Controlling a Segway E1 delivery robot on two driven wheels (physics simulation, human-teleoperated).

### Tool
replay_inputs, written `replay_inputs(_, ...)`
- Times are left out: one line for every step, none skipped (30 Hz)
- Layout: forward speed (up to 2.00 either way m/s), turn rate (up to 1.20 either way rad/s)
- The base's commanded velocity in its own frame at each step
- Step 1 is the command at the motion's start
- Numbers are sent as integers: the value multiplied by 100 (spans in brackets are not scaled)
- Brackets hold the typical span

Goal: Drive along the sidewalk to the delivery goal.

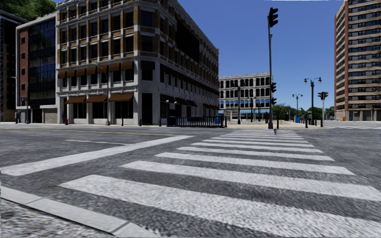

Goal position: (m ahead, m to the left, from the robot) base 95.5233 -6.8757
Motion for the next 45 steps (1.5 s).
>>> replay_inputs(158,-34)
replay_inputs(157,-36)
replay_inputs(157,-36)
replay_inputs(156,-37)
replay_inputs(156,-39)
replay_inputs(156,-39)
replay_inputs(156,-40)
replay_inputs(156,-40)
replay_inputs(156,-43)
replay_inputs(156,-43)
replay_inputs(156,-43)
replay_inputs(156,-43)
replay_inputs(156,-43)
replay_inputs(156,-43)
replay_inputs(156,-43)
replay_inputs(156,-43)
replay_inputs(156,-43)
replay_inputs(156,-43)
replay_inputs(156,-43)
replay_inputs(156,-43)
replay_inputs(156,-43)
replay_inputs(156,-43)
replay_inputs(156,-43)
replay_inputs(156,-43)
replay_inputs(156,-43)
replay_inputs(156,-43)
replay_inputs(156,-43)
replay_inputs(156,-43)
replay_inputs(156,-43)
replay_inputs(156,-43)
replay_inputs(156,-43)
replay_inputs(156,-43)
replay_inputs(156,-43)
replay_inputs(156,-43)
replay_inputs(156,-43)
replay_inputs(156,-43)
replay_inputs(156,-43)
replay_inputs(156,-43)
replay_inputs(156,-43)
replay_inputs(156,-43)
replay_inputs(156,-43)
replay_inputs(156,-43)
replay_inputs(156,-38)
replay_inputs(156,-31)
replay_inputs(163,-11)
